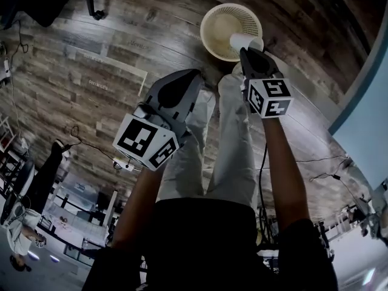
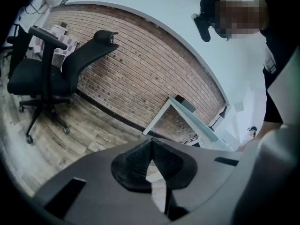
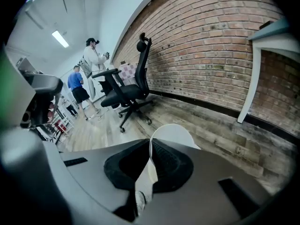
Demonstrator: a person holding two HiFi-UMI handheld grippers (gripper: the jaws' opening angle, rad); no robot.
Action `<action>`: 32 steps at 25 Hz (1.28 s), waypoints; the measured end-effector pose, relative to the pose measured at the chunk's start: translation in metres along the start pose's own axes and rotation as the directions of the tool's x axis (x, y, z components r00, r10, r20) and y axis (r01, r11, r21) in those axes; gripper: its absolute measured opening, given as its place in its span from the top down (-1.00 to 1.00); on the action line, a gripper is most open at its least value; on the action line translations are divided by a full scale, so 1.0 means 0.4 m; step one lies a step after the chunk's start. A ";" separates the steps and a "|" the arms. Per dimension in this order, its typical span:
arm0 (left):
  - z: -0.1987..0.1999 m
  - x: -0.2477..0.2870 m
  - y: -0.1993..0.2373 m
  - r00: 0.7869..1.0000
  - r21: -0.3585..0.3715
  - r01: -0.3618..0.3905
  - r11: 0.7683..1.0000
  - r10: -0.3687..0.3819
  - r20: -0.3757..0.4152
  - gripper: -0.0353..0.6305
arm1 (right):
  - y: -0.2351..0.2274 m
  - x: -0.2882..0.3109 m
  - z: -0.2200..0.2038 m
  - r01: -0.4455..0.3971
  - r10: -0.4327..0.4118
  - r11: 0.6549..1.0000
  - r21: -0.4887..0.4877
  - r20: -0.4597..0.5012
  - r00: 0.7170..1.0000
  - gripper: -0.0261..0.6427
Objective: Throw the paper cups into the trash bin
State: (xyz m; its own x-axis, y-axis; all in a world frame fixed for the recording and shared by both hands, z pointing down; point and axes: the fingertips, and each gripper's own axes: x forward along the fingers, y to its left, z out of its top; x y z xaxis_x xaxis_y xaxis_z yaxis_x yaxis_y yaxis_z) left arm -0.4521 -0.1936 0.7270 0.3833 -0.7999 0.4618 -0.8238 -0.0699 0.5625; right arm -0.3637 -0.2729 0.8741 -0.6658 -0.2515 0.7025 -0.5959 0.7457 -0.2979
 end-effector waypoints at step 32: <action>-0.225 0.089 0.090 0.993 -0.063 0.008 0.998 -0.016 -0.121 0.88 | -0.126 0.225 -0.255 0.070 -0.067 0.997 0.014 -0.144 0.987 0.86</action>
State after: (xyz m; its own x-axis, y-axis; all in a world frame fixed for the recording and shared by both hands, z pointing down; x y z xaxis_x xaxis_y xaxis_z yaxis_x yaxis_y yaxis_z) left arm -0.4306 -0.1711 0.8253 0.4440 -0.7210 0.5320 -0.7926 -0.0391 0.6085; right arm -0.3477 -0.2703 1.0183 -0.5529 -0.2092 0.8066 -0.6472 0.7175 -0.2575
